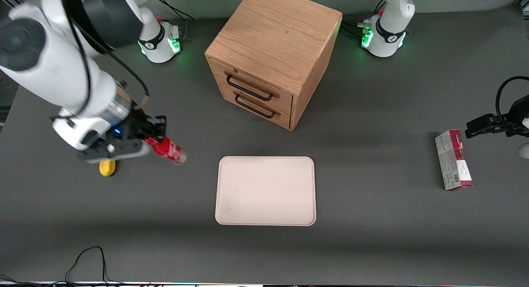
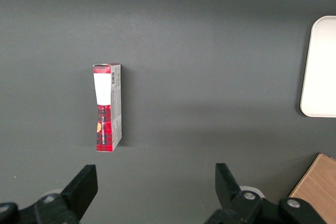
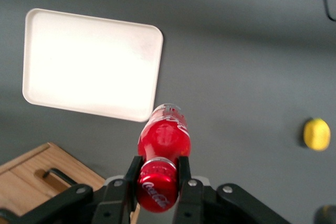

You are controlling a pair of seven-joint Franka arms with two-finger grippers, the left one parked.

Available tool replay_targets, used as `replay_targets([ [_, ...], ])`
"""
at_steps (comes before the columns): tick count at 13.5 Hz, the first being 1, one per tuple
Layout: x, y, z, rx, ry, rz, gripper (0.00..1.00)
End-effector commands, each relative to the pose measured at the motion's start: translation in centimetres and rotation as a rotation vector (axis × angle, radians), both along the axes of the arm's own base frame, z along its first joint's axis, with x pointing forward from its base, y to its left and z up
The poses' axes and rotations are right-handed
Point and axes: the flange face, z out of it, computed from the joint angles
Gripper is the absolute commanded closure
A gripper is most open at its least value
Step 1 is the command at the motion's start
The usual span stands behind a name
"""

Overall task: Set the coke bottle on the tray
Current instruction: 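Lift the bottle and carry it over the cream tray's corner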

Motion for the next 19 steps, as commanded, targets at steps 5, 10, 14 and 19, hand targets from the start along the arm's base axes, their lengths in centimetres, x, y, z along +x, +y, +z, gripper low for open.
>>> replay_targets([
  [5, 2.3, 7.2, -2.4, 0.033, -0.126, 0.082, 0.98],
  [10, 5.1, 8.2, -9.1, 0.007, -0.141, 0.082, 0.98],
  [14, 7.7, 8.7, -17.8, -0.001, -0.128, 0.080, 0.98],
  [19, 8.4, 8.9, -23.9, -0.014, -0.092, 0.080, 0.98],
])
